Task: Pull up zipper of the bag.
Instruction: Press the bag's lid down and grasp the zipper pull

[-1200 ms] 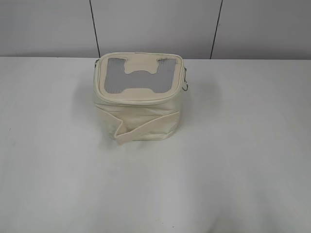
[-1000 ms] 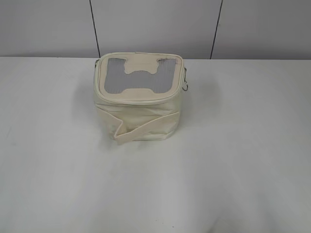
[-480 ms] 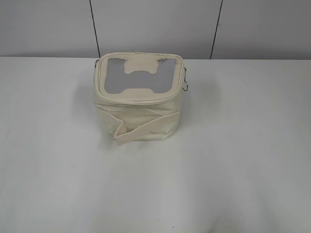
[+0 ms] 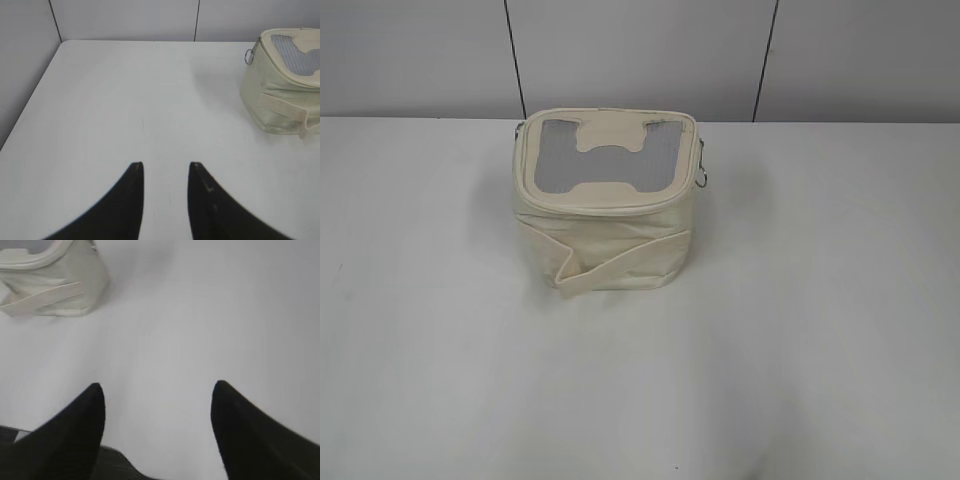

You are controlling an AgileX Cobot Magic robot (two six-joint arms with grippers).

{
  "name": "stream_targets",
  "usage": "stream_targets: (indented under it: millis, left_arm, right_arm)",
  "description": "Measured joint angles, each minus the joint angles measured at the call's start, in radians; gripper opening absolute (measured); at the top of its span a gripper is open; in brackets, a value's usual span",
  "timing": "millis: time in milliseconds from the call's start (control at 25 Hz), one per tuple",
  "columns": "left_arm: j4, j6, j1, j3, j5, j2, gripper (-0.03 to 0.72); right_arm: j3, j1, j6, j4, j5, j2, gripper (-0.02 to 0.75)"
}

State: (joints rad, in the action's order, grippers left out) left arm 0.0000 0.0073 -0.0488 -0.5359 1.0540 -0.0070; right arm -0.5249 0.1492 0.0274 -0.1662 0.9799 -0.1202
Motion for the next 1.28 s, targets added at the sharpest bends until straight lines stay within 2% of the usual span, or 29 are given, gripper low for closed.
stream_targets:
  millis: [120, 200, 280, 400, 440, 520, 640, 760, 960, 1120, 1280]
  left_arm:
    - [0.000, 0.000, 0.000, 0.000, 0.000, 0.000, 0.241]
    - [0.000, 0.000, 0.000, 0.000, 0.000, 0.000, 0.241]
    - [0.000, 0.000, 0.000, 0.000, 0.000, 0.000, 0.241]
    - [0.000, 0.000, 0.000, 0.000, 0.000, 0.000, 0.241]
    - [0.000, 0.000, 0.000, 0.000, 0.000, 0.000, 0.241]
    - [0.000, 0.000, 0.000, 0.000, 0.000, 0.000, 0.241]
    - [0.000, 0.000, 0.000, 0.000, 0.000, 0.000, 0.241]
    - [0.000, 0.000, 0.000, 0.000, 0.000, 0.000, 0.241]
    - [0.000, 0.000, 0.000, 0.000, 0.000, 0.000, 0.241]
    - [0.000, 0.000, 0.000, 0.000, 0.000, 0.000, 0.241]
    - [0.000, 0.000, 0.000, 0.000, 0.000, 0.000, 0.241]
  right_arm:
    - [-0.026, 0.000, 0.172, -0.152, -0.152, -0.224, 0.517]
    - [-0.046, 0.000, 0.351, -0.297, -0.282, -0.411, 0.515]
    - [-0.097, 0.000, 0.590, -0.513, -0.388, -0.632, 0.515]
    - [-0.282, 0.000, 1.005, -0.821, -0.395, -1.036, 0.515]
    - [-0.355, 0.000, 1.090, -0.899, -0.366, -1.143, 0.515]
    - [-0.554, 0.002, 1.211, -0.982, -0.298, -1.388, 0.515]
    - [-0.865, 0.026, 1.250, -1.006, -0.187, -1.692, 0.513]
    - [-1.176, 0.067, 1.195, -0.993, -0.073, -1.938, 0.512]
    - [-1.661, 0.153, 1.000, -0.863, 0.082, -2.246, 0.511]
    - [-1.932, 0.209, 0.871, -0.784, 0.141, -2.421, 0.511]
    - [-2.003, 0.245, 0.822, -0.744, 0.152, -2.491, 0.511]
